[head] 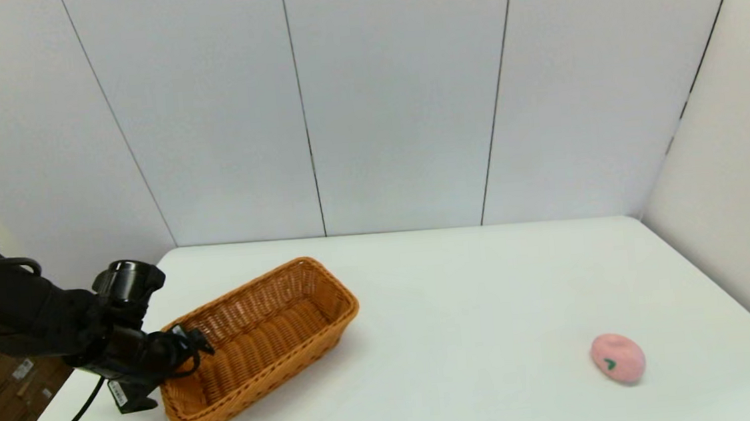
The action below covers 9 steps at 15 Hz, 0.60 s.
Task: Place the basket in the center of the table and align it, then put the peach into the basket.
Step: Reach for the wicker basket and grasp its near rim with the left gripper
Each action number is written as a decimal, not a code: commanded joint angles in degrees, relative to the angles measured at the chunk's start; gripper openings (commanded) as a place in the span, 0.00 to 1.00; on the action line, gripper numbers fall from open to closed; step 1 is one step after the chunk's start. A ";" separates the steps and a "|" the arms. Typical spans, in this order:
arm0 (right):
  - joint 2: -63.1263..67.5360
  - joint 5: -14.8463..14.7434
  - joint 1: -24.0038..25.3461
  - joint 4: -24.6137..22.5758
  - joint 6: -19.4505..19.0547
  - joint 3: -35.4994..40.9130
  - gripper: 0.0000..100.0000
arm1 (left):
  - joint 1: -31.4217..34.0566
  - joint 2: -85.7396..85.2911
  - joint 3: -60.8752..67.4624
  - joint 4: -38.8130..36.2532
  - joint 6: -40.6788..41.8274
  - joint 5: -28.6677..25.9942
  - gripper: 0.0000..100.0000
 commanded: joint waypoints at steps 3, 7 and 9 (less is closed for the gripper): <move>-0.01 0.00 0.02 -0.02 -0.16 0.00 1.00 | -0.12 1.94 -0.97 0.05 -0.55 -1.10 0.00; 0.07 0.00 0.02 -0.02 -0.16 0.00 1.00 | -0.21 -1.48 -0.88 0.13 -0.90 -3.04 0.00; 0.07 0.00 0.02 -0.02 -0.16 0.00 1.00 | -0.48 -2.98 -0.61 0.22 -0.90 -3.12 0.00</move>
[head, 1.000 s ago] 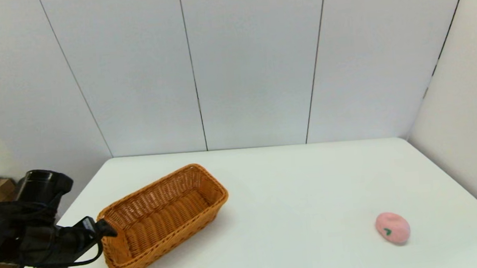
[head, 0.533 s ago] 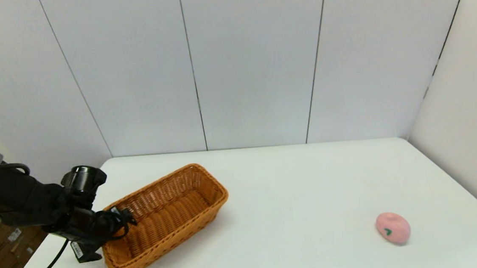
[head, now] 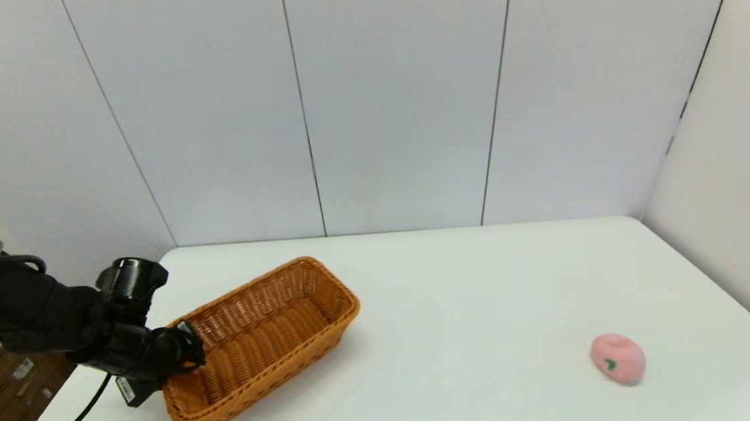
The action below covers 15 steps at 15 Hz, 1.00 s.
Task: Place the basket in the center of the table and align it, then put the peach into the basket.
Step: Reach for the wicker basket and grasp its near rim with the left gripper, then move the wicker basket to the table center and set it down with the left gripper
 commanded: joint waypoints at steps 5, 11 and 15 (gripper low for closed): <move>0.07 0.00 0.02 -0.02 0.20 0.00 1.00 | -7.53 -13.98 1.27 0.29 -2.78 -0.52 0.00; 0.07 0.00 0.02 0.07 -0.06 0.00 1.00 | -24.67 -20.14 -6.38 4.95 -2.51 -5.97 0.00; 0.07 0.00 0.02 0.07 -0.06 0.00 1.00 | -28.44 -11.17 -9.10 4.68 -0.84 -6.24 0.00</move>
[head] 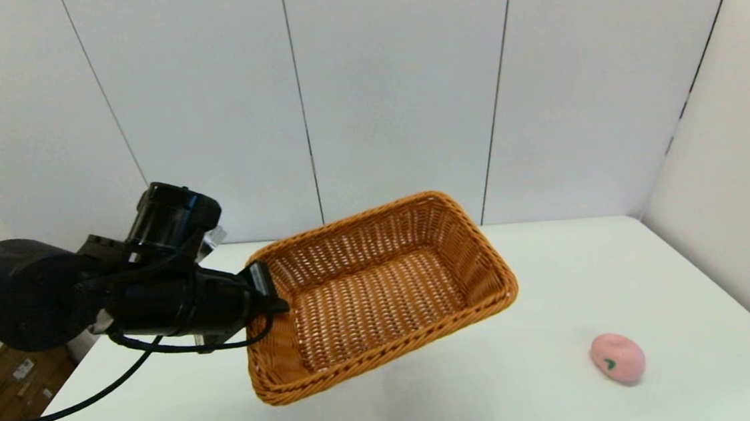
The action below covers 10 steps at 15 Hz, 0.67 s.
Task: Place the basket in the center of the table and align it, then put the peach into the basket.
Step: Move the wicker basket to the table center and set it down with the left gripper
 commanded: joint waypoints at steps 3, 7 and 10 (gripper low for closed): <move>0.07 -0.03 0.02 -0.01 0.02 0.00 1.00 | -3.23 13.17 -2.52 -2.97 5.12 -2.14 0.00; 0.07 -0.03 0.02 -0.01 0.02 0.00 1.00 | -3.23 17.13 -3.31 -6.66 8.64 -5.04 0.00; 0.07 -0.03 0.02 -0.01 0.11 0.00 1.00 | -3.06 19.94 -5.25 -6.75 10.13 -5.13 0.00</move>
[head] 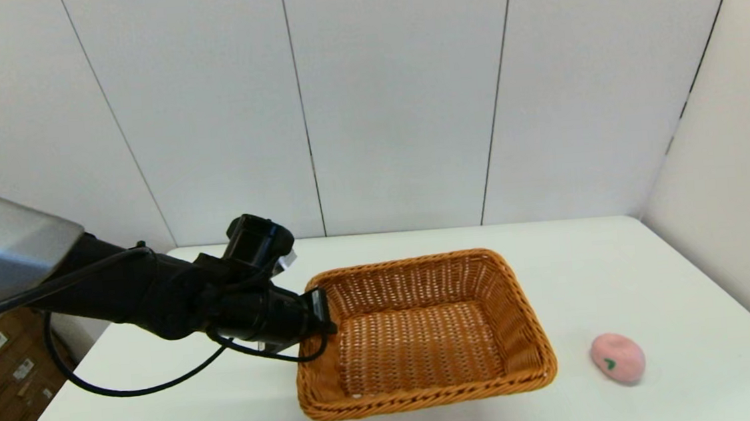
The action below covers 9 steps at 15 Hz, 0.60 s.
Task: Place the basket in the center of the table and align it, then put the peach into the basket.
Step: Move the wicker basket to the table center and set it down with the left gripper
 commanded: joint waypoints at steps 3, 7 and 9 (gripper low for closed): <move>0.07 0.02 0.02 -0.01 0.11 0.00 1.00 | 0.44 5.69 -1.96 -0.25 1.64 -0.17 0.00; 0.07 0.02 0.02 -0.01 0.11 0.00 1.00 | 1.58 7.98 -2.32 -0.87 5.07 -0.17 0.00; 0.07 0.02 0.02 -0.01 0.11 0.00 1.00 | 1.67 8.42 -2.93 -0.87 4.98 -0.35 0.00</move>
